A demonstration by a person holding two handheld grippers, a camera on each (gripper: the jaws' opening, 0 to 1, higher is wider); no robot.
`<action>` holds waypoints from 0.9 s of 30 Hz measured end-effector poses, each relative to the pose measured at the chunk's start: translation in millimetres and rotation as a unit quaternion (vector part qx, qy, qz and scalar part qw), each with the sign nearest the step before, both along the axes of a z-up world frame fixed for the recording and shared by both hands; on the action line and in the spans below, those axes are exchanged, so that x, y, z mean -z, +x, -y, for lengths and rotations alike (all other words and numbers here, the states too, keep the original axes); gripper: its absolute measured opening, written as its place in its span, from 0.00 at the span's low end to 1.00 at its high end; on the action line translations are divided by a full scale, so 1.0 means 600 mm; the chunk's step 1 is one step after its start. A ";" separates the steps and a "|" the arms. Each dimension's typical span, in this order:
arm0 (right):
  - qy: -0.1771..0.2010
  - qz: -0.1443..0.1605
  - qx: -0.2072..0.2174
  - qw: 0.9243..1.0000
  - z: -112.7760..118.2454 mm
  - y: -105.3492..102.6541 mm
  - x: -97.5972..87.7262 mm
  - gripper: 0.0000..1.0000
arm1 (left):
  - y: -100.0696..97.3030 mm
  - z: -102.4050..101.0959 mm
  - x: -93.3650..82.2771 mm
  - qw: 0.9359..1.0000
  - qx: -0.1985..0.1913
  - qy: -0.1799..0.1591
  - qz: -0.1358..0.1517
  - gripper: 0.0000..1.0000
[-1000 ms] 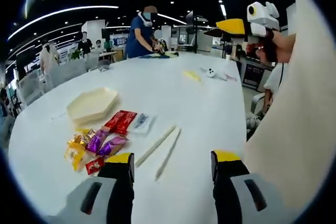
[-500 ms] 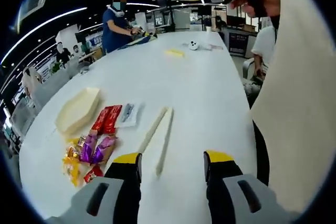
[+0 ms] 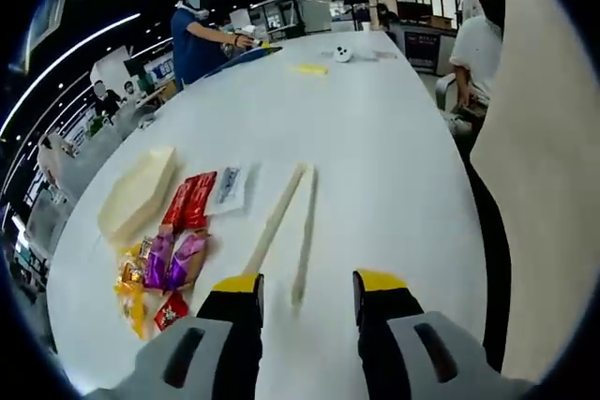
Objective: Place the target food into the container with the food tongs after gripping and lifting it, then release it inside without dropping or visibly crushing the food.
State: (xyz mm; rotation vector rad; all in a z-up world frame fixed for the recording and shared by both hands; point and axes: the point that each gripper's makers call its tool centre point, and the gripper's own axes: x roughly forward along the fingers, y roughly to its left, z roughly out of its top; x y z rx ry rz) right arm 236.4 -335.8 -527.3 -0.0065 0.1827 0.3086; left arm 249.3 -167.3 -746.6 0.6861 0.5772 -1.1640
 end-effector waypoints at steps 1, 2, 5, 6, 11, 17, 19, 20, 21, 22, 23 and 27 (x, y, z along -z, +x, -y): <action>-0.001 0.000 0.001 1.000 0.000 -0.002 0.000 0.71 | 0.002 -0.001 0.003 1.000 0.000 0.003 0.001 0.35; -0.001 -0.001 0.001 1.000 0.001 -0.003 0.000 0.71 | 0.002 -0.003 0.010 1.000 0.000 0.013 -0.001 0.33; -0.003 -0.002 0.005 1.000 0.004 -0.006 -0.001 0.71 | 0.005 -0.011 0.021 0.999 -0.008 0.032 -0.009 0.27; -0.003 -0.002 0.007 1.000 0.005 -0.006 -0.001 0.71 | 0.010 -0.005 0.017 1.000 -0.009 0.021 -0.004 0.26; -0.004 -0.003 0.014 1.000 0.010 -0.010 0.001 0.71 | 0.021 -0.005 0.020 0.999 -0.020 0.023 -0.017 0.24; -0.003 -0.002 0.018 1.000 0.012 -0.012 -0.001 0.70 | 0.010 -0.005 0.025 0.999 -0.026 0.023 -0.040 0.13; -0.002 -0.003 0.018 1.000 0.012 -0.012 0.000 0.70 | 0.014 -0.006 0.024 0.999 -0.026 0.024 -0.030 0.13; -0.002 -0.003 0.018 1.000 0.012 -0.012 0.000 0.70 | 0.012 -0.005 0.025 0.999 -0.021 0.025 -0.028 0.13; -0.003 -0.003 0.018 1.000 0.012 -0.012 0.001 0.70 | 0.011 -0.005 0.024 0.999 -0.022 0.024 -0.029 0.13; -0.002 -0.004 0.018 1.000 0.012 -0.012 0.001 0.70 | 0.011 -0.006 0.024 0.999 -0.022 0.024 -0.028 0.13; -0.001 -0.004 0.017 1.000 0.011 -0.012 0.001 0.70 | 0.012 -0.006 0.023 0.999 -0.021 0.023 -0.028 0.13; -0.001 -0.007 0.015 1.000 0.009 -0.012 0.003 0.69 | 0.011 -0.005 0.022 0.999 -0.018 0.022 -0.027 0.12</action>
